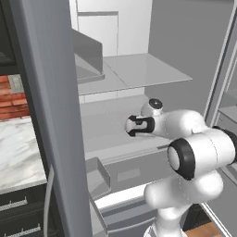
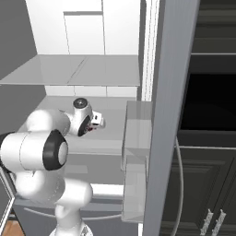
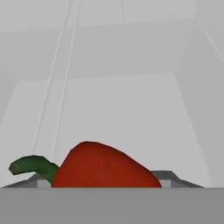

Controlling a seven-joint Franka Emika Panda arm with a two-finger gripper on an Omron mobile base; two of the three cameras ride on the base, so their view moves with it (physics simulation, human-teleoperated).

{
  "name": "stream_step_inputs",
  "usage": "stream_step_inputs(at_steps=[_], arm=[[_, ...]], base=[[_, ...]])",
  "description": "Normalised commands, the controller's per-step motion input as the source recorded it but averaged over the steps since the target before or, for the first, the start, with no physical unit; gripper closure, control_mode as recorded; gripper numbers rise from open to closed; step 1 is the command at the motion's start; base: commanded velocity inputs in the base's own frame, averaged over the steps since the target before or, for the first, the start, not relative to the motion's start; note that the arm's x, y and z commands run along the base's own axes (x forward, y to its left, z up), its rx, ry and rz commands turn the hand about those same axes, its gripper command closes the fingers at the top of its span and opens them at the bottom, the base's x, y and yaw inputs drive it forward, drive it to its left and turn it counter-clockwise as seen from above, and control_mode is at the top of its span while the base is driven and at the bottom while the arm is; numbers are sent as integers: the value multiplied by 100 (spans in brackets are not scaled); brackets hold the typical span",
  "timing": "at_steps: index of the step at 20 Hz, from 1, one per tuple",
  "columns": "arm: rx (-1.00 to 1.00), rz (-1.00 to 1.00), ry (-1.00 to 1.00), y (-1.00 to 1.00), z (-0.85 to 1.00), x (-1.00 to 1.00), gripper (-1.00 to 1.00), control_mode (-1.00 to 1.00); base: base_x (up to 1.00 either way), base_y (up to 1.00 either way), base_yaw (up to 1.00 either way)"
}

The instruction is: Place one bell pepper and one fish in each tupperware on the nearby counter, to pack two identical lunches.

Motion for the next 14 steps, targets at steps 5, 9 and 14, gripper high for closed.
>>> stream_step_inputs(at_steps=[5,9,14], arm=[[0,0,1,0,62,-100,100,-100],[0,0,0,0,73,-100,100,-100],[0,0,-3,0,69,-100,100,-100]], base=[[0,0,0],[0,0,0],[0,0,0]])
